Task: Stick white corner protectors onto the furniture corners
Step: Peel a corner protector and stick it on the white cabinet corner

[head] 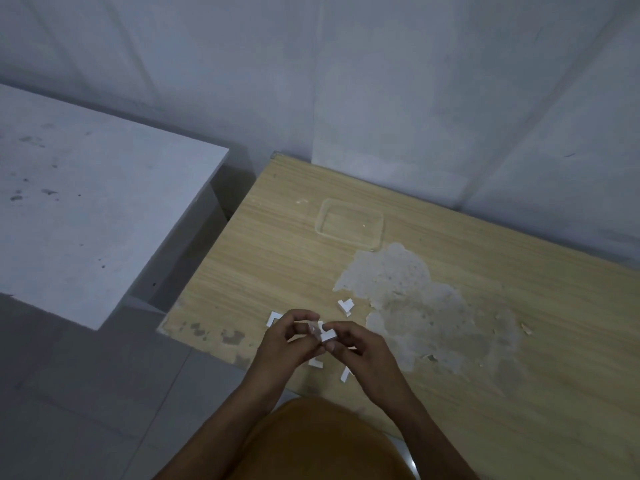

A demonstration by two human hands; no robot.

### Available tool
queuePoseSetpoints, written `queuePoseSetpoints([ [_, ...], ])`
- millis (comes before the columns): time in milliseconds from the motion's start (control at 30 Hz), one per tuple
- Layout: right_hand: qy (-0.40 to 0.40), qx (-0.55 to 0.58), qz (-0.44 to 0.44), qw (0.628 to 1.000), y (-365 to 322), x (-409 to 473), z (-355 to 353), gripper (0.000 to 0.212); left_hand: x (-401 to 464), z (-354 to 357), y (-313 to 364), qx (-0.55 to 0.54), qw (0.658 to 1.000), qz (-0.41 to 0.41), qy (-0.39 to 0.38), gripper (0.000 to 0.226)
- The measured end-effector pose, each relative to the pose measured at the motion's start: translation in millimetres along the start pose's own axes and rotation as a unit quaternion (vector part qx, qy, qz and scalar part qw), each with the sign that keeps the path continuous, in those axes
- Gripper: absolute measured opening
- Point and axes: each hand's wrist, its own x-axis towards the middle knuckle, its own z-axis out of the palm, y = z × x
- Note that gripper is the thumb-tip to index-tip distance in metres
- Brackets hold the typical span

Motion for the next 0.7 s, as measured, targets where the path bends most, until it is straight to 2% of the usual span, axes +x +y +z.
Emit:
queuePoseSetpoints([
  [200, 0.014, 0.037, -0.028, 0.999, -17.3, -4.7, -1.5, 0.018, -4.3, 3.1, 18.6, 0.022, 0.999, 0.032, -0.036, 0.023],
  [300, 0.013, 0.054, -0.026, 0.998, -23.9, -6.3, -2.0, 0.018, -6.4, 3.4, 23.3, 0.106, 0.989, 0.092, -0.038, 0.022],
  [400, 0.007, 0.061, -0.022, 0.998, -28.4, -7.3, -2.6, 0.018, -6.7, 1.4, 26.6, 0.225, 0.953, 0.202, -0.016, 0.026],
  [467, 0.004, 0.067, -0.023, 0.997, -31.2, -7.4, -3.0, 0.016, -6.8, -0.2, 30.0, 0.264, 0.928, 0.260, -0.028, 0.024],
  [700, -0.013, 0.067, -0.026, 0.997, -39.8, -8.3, -6.9, 0.016, -4.6, -0.6, 37.4, 0.338, 0.878, 0.339, -0.024, 0.010],
])
